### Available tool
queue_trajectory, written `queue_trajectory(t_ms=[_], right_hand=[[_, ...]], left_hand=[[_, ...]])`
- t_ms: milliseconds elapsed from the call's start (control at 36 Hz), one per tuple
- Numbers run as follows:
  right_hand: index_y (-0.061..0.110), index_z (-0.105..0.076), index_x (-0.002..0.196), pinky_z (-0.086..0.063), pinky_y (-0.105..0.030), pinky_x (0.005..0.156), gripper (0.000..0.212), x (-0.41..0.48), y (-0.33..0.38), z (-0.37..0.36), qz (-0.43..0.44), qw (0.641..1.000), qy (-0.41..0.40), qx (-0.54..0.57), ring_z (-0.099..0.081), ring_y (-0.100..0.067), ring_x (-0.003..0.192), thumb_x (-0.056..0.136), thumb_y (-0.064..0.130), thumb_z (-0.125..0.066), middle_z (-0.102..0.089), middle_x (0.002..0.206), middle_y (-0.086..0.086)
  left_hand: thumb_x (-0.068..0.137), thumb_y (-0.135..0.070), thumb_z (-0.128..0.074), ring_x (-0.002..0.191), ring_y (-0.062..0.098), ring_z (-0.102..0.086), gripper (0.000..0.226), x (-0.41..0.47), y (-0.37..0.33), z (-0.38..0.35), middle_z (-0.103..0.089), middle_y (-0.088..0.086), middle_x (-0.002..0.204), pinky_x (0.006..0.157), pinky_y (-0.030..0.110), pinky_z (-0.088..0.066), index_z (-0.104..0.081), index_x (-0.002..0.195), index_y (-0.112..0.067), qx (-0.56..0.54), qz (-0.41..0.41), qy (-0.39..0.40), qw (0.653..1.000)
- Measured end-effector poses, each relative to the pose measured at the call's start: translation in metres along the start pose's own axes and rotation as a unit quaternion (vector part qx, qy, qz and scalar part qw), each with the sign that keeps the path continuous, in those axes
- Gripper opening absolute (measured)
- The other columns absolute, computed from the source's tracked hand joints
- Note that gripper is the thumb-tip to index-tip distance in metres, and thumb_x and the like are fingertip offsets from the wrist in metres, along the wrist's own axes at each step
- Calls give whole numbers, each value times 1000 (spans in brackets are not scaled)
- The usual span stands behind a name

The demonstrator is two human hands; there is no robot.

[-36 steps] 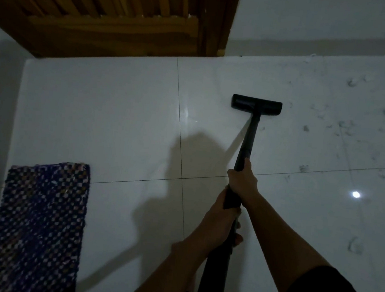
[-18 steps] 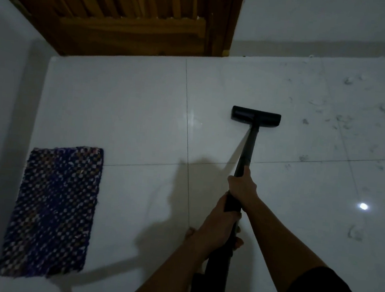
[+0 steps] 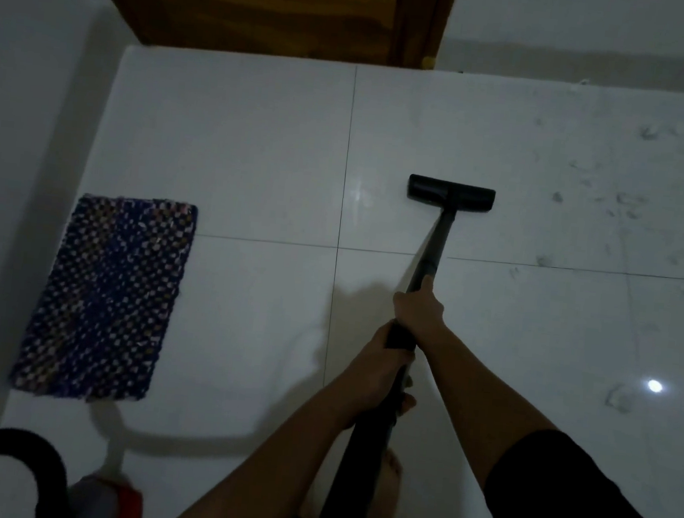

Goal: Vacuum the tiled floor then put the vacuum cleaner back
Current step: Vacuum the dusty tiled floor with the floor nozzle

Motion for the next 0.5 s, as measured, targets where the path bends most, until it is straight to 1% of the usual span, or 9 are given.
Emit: queue_trajectory(t_ms=[111,194,361,417,472,500], right_hand=[[22,-4,154,-41,-29,58,74,-8,-18,3,-8,1000,5,-9,-52,-26,81,93,11,-44,-51,128,-23],[22,-3,154,-42,-30,66,73,-16,-32,0,-13,1000,9,-12,-51,-25,81,94,11,-44,-51,129,-23],[22,-4,154,-42,-31,63,73,-39,-58,-12,-21,1000,1,-11,-52,-25,78,93,11,-43,-51,129,-25],[22,-4,154,-41,-28,56,73,-50,-66,-15,-25,1000,-5,-8,-52,-22,70,93,11,-44,-51,128,-24],[21,-5,154,-35,-25,46,73,-65,-74,-19,-25,1000,-9,-10,-47,-16,60,94,10,-44,-52,127,-23],[21,-4,154,-33,-24,44,73,-71,-78,-21,-26,1000,-9,-10,-45,-14,58,94,10,-44,-52,127,-22]], left_hand=[[96,-10,-40,56,17,-48,43,-7,15,-12,-47,10,77,38,20,-44,-36,136,-24,-5,3,-7,1000],[95,-8,-40,55,17,-48,44,-12,28,-16,-47,10,77,38,21,-43,-37,136,-22,-8,7,-9,1000],[96,-8,-39,53,17,-46,43,-37,53,-16,-46,10,76,37,19,-43,-36,136,-22,-2,9,-4,1000],[95,-8,-39,54,16,-46,43,-47,61,-14,-46,11,77,37,18,-42,-36,136,-21,2,10,0,1000],[96,-9,-39,54,16,-47,43,-59,72,-12,-46,11,78,37,18,-43,-36,136,-22,14,9,6,1000],[96,-9,-39,54,16,-47,42,-65,77,-11,-47,11,79,37,18,-43,-36,136,-23,21,8,10,1000]])
Point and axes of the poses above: each hand's wrist, its own x-axis towards the middle knuckle, its own z-axis out of the back of the hand, y = z × x, the point moved 4 cm from there along x, towards the middle knuckle
